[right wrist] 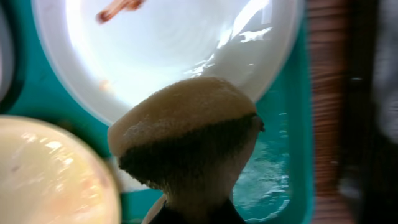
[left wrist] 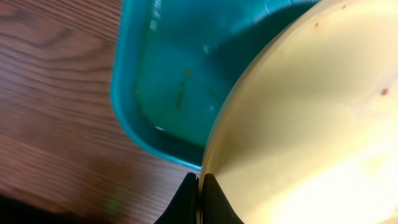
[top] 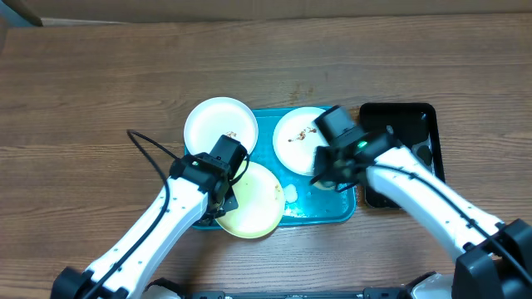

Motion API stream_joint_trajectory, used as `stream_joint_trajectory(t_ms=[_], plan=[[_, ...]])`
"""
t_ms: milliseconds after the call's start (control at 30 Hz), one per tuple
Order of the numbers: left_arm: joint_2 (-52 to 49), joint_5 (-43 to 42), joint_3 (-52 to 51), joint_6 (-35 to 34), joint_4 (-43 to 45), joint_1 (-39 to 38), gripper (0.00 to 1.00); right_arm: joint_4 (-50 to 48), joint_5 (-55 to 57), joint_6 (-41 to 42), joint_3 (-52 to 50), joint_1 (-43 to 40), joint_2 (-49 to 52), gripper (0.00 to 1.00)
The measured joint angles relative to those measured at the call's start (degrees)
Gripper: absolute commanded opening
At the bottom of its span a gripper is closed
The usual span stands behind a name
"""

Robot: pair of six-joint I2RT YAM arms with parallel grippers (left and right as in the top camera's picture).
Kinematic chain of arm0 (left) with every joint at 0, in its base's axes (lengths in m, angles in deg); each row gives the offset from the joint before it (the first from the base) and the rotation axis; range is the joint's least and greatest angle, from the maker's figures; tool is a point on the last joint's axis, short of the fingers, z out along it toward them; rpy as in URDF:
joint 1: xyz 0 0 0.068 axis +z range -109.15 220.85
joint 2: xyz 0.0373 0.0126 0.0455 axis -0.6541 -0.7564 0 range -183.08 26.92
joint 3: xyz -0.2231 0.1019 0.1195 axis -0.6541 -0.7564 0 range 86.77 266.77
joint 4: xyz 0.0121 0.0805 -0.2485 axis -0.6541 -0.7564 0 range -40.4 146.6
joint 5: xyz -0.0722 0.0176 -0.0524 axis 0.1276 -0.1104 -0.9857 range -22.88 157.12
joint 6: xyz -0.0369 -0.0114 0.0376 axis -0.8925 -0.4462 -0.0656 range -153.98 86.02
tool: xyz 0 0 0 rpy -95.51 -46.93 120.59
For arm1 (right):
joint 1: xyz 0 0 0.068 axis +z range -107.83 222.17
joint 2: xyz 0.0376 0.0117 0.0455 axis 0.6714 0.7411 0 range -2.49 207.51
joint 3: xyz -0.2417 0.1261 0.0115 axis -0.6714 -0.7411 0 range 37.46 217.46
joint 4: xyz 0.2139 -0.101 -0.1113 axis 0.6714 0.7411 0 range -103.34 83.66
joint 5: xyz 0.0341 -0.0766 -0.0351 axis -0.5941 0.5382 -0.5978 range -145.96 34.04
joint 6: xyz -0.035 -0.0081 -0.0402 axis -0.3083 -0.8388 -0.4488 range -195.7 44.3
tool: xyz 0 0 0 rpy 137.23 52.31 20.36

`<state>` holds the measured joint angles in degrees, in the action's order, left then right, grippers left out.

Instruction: Clean dirty plates on tray and stack at the side

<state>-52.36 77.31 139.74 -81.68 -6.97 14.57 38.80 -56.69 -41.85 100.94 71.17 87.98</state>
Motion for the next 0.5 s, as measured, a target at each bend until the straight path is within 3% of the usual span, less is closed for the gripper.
stream_joint_trajectory(t_ms=[333,500], plan=[[7.4,12.7,9.8,4.9,-2.9,0.0,0.04,6.1,-5.0,-12.7,0.1,-18.4,0.0,0.04],[7.6,20.3,12.2,8.9,-2.6,-2.7,0.04,7.3,-5.4,-18.2,0.1,-23.6,0.0,0.04]])
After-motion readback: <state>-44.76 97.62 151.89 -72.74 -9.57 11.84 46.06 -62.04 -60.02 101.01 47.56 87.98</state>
